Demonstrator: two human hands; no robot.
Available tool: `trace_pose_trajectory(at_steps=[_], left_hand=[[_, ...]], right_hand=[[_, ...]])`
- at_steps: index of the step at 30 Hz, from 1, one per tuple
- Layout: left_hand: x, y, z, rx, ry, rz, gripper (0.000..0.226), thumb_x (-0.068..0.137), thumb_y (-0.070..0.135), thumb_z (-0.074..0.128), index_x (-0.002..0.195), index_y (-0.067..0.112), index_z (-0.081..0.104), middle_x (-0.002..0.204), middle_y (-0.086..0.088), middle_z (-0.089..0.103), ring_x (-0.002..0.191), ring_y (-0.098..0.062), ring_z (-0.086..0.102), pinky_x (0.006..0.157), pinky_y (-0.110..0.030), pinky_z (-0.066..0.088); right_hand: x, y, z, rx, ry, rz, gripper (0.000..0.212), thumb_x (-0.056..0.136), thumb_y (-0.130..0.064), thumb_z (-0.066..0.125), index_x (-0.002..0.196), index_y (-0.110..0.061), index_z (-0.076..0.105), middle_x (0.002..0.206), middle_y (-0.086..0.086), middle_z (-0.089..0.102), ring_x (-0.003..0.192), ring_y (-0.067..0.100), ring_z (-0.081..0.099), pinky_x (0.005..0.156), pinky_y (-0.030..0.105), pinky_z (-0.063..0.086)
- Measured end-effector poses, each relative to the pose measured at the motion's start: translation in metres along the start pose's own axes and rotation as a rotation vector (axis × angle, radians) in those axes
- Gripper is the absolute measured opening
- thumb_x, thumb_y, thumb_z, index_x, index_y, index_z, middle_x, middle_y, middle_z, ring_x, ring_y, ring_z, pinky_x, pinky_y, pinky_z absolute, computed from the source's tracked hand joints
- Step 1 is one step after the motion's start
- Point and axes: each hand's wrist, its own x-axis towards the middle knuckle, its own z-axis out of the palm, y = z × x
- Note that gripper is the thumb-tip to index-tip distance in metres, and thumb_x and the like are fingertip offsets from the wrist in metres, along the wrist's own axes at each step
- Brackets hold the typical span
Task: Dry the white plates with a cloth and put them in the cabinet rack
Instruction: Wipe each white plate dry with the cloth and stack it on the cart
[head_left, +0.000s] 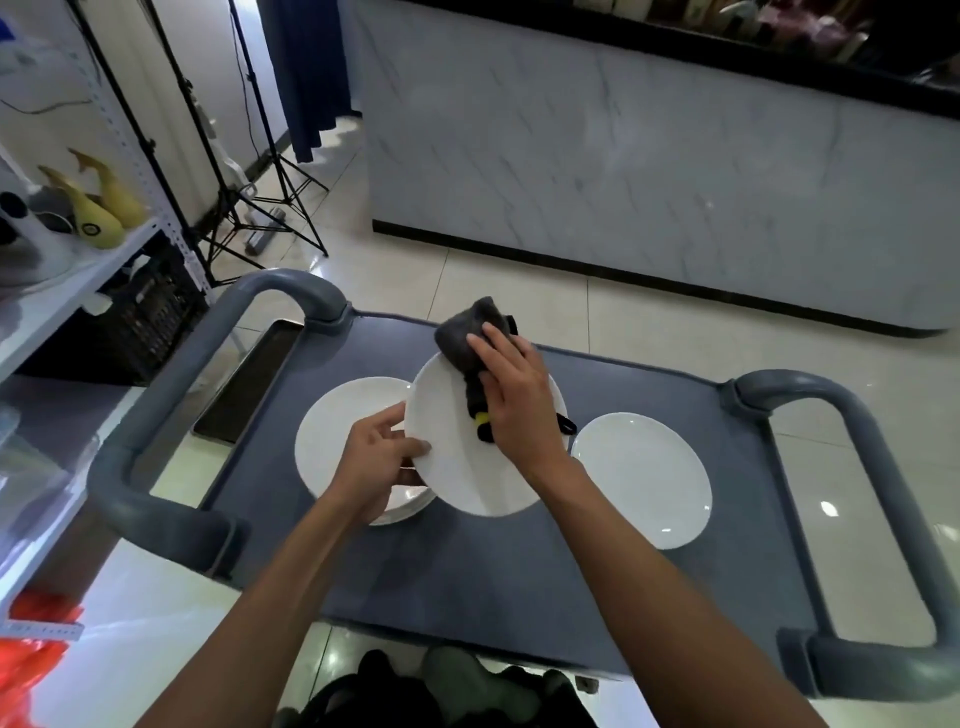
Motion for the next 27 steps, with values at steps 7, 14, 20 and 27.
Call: trace_pose_trajectory(at_steps=[7,14,20,27], left_hand=[[-0.002,0.0,0.042,-0.073,0.05,0.022,0.047,0.082,-0.016,0.056,0.102,0.023,0.075,0.087,-0.011,0.075,0.069,-0.027,0.069,0.057,-0.04,0.059],[0.002,0.001,0.074,-0.11,0.122,0.044,0.046,0.082,-0.015,0.057,0.112,0.017,0.072,0.085,-0.006,0.076,0.071,-0.024,0.069,0.056,-0.036,0.057],[0.005,0.002,0.115,-0.14,0.151,0.081,0.051,0.084,-0.014,0.055,0.098,0.03,0.076,0.087,0.0,0.076,0.075,-0.021,0.069,0.059,-0.039,0.06],[0.007,-0.002,0.147,-0.123,0.145,0.088,0.045,0.087,-0.013,0.052,0.118,0.014,0.069,0.099,-0.014,0.074,0.085,-0.031,0.071,0.066,-0.042,0.061]], right_hand=[[-0.002,0.046,-0.044,-0.05,0.054,0.066,0.043,0.097,-0.002,0.052,0.138,-0.015,0.058,0.147,0.004,0.052,0.133,0.027,0.041,0.113,0.039,0.033],[-0.031,0.079,-0.068,-0.121,0.046,0.098,0.044,0.094,0.002,0.055,0.135,-0.015,0.062,0.144,0.005,0.055,0.129,0.033,0.046,0.107,0.048,0.039],[-0.063,0.094,-0.079,-0.121,-0.013,0.121,0.047,0.095,0.002,0.053,0.138,-0.017,0.058,0.146,0.003,0.053,0.128,0.031,0.045,0.106,0.046,0.04],[-0.09,0.078,-0.083,0.056,-0.094,0.158,0.047,0.099,-0.005,0.05,0.143,-0.021,0.052,0.152,-0.002,0.046,0.132,0.025,0.038,0.112,0.034,0.03]])
